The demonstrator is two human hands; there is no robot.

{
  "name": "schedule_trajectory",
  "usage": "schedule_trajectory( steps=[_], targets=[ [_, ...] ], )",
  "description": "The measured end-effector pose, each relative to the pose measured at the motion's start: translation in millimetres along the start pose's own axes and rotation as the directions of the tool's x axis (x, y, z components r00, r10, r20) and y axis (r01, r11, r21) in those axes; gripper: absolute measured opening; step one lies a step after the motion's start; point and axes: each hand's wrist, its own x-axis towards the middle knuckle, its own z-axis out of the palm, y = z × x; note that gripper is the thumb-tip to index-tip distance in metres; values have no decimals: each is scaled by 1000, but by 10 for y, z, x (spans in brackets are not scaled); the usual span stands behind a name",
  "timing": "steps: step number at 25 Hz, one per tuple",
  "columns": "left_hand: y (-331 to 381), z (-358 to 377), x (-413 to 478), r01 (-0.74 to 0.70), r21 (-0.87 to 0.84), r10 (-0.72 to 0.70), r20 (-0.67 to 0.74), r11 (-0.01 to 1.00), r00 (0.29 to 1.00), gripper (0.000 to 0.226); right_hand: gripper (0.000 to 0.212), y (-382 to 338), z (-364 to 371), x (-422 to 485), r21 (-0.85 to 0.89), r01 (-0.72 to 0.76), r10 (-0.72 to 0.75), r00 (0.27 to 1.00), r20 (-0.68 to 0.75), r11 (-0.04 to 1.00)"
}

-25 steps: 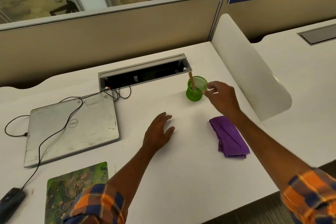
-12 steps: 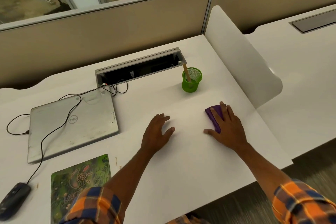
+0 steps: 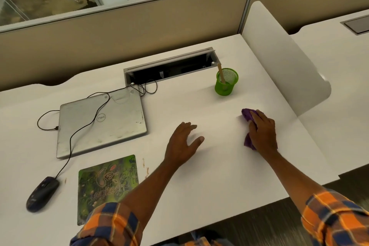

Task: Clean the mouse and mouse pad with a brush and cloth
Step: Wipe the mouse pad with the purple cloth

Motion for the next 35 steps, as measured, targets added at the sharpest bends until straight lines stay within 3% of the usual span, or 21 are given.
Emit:
schedule_trajectory(
  steps=[8, 16, 22, 28, 35],
  targets=[
    [-406, -562, -400, 1, -39, -6, -139, 999, 990, 52, 42, -1135, 484, -454, 191, 132, -139, 990, 22, 973],
    [-1234, -1579, -931, 62, -25, -66, -213, 998, 975, 48, 48, -2820, 1218, -1420, 321, 297, -357, 923, 146, 899],
    [-1921, -2299, -1335, 102, -38, -108, -257, 994, 960, 38, 47, -3672, 1734, -2035, 343, 364, -451, 865, 221, 866],
    [-2450, -2703, -1595, 255, 81, -245, -112, 964, 963, 57, 48, -4081, 2183, -2414, 199, 442, -484, 820, 305, 875],
    [-2735, -2828, -1632, 197, 323, -227, 60, 926, 972, 78, 50, -4158, 2430, -2697, 13, 596, -567, 757, 325, 803]
  ],
)
